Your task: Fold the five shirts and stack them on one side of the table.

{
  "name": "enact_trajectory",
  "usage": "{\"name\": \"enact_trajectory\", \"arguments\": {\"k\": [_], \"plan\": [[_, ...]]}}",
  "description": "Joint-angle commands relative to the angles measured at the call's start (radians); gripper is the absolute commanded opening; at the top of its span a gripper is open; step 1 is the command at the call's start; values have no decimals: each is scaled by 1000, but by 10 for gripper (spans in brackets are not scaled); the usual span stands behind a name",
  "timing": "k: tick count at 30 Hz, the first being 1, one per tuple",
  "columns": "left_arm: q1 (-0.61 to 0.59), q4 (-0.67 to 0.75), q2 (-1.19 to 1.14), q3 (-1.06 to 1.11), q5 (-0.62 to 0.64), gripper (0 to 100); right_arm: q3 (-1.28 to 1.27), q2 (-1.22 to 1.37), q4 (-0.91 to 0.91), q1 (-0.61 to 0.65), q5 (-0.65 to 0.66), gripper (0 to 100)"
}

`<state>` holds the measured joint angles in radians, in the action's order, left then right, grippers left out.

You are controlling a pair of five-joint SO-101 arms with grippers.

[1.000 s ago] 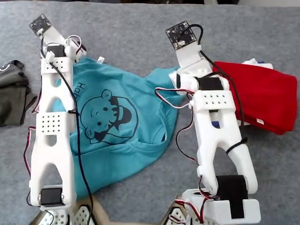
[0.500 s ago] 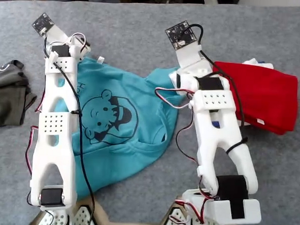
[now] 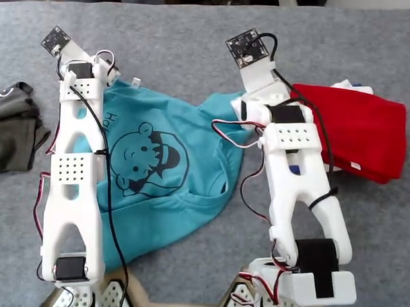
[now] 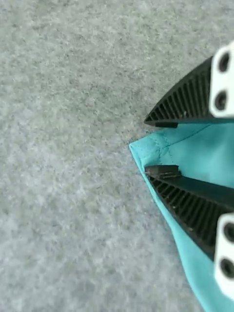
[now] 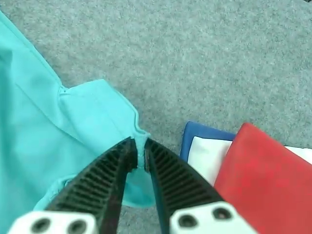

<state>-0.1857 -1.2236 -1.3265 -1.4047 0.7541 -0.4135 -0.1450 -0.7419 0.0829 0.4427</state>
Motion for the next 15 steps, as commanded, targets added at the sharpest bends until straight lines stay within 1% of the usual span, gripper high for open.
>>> {"name": "enact_trajectory", "arguments": {"k": [1,5,8,12,13,15], "plan": [[-13,-46,23,4,8,110,42,-4,14,-9,0,15],[-13,-48,23,5,9,102,42,-4,14,-9,0,15],[-31,-51,23,12,71,104,42,-4,14,-9,0,15],[-39,-52,21,12,74,87,42,-4,14,-9,0,15],[-38,-52,21,12,69,72,42,-4,14,-9,0,15],[-30,-49,23,4,2,45,42,-4,14,-9,0,15]]}}
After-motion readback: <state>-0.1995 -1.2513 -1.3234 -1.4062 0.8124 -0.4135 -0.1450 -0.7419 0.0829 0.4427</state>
